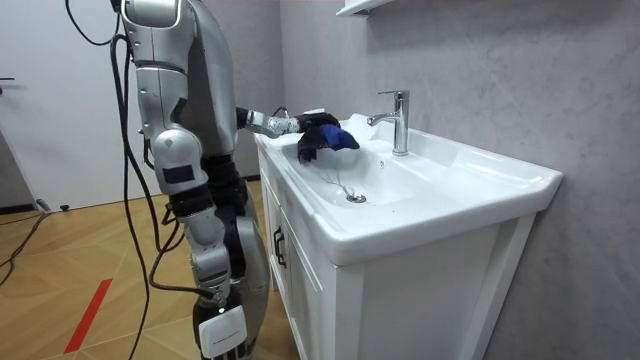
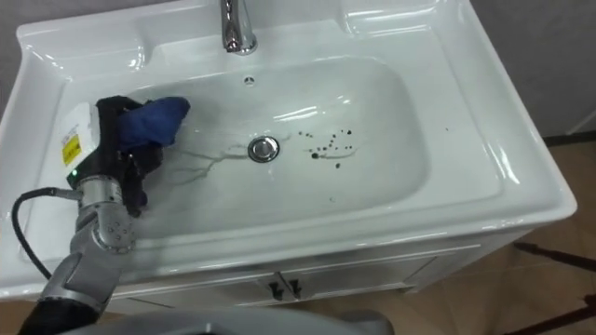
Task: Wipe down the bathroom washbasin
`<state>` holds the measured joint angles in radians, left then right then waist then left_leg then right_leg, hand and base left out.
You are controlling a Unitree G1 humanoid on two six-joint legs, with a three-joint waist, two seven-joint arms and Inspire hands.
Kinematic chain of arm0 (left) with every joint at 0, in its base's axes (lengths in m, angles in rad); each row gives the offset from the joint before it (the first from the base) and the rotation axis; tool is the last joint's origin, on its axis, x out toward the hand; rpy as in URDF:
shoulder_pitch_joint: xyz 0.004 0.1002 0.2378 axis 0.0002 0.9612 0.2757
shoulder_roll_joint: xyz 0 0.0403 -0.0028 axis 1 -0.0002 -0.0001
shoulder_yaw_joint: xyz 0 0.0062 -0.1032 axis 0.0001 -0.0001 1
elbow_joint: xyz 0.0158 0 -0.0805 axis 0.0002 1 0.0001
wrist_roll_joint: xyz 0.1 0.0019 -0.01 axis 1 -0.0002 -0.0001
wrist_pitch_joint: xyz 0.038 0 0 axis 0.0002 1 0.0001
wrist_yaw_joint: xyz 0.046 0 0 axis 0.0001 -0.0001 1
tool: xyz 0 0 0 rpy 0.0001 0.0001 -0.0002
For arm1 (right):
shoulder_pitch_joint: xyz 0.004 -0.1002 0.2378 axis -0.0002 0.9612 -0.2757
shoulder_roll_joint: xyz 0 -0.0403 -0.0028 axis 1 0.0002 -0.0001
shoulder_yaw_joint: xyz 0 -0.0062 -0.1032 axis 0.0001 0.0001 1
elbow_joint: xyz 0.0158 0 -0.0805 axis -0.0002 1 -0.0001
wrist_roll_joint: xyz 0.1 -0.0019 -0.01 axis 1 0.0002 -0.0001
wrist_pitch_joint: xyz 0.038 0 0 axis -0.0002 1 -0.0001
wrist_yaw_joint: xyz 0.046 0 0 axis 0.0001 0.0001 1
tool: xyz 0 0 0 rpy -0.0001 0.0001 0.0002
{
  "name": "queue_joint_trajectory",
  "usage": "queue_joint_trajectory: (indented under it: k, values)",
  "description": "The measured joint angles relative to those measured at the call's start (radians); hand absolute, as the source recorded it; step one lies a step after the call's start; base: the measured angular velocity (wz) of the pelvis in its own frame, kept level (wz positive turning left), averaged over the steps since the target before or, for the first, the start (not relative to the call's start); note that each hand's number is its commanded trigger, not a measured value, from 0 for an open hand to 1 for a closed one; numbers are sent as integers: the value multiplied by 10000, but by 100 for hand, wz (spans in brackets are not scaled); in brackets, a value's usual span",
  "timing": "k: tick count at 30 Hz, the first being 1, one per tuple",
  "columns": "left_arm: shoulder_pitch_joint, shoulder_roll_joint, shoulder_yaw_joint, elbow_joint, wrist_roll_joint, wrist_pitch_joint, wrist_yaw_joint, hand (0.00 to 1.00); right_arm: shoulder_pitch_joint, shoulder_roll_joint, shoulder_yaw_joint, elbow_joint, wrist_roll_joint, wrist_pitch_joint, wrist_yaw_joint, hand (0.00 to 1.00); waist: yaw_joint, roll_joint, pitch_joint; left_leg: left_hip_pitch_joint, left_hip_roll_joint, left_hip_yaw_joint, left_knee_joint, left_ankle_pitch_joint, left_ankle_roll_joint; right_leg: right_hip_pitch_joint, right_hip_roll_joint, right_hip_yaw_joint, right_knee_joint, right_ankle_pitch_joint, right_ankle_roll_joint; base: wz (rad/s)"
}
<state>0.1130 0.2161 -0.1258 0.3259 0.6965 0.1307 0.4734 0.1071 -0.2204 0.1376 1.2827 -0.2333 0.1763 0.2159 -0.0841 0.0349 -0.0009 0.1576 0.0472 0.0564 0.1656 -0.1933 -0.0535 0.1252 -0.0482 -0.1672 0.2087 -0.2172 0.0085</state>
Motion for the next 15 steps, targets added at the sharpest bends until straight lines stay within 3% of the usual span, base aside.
queue_joint_trajectory:
  k: [6, 9, 15]
  values:
    - [-4, 18, 0, 98, 1006, 385, -588, 100, -15, 1, -1, -20, -4, 43, -80, 0, -79, -95, 62, 23, 0, 134, -15, 0, 0, 20, -1, 47, -15, 8, 15, 0]
    - [-13, 76, 0, 104, 1441, 529, -815, 100, -93, -2, -5, -20, 1, 145, -109, 0, -96, -94, 69, 23, 4, 314, -13, 0, 0, -63, 19, 283, -37, 17, 29, -11]
    - [-62, 103, 0, 553, 1902, 788, -1144, 100, -93, -7, -13, -34, -6, 256, -203, 0, -204, -9, 26, 26, 7, 554, -10, -1, 1, -134, 31, 454, -24, 65, 42, -12]
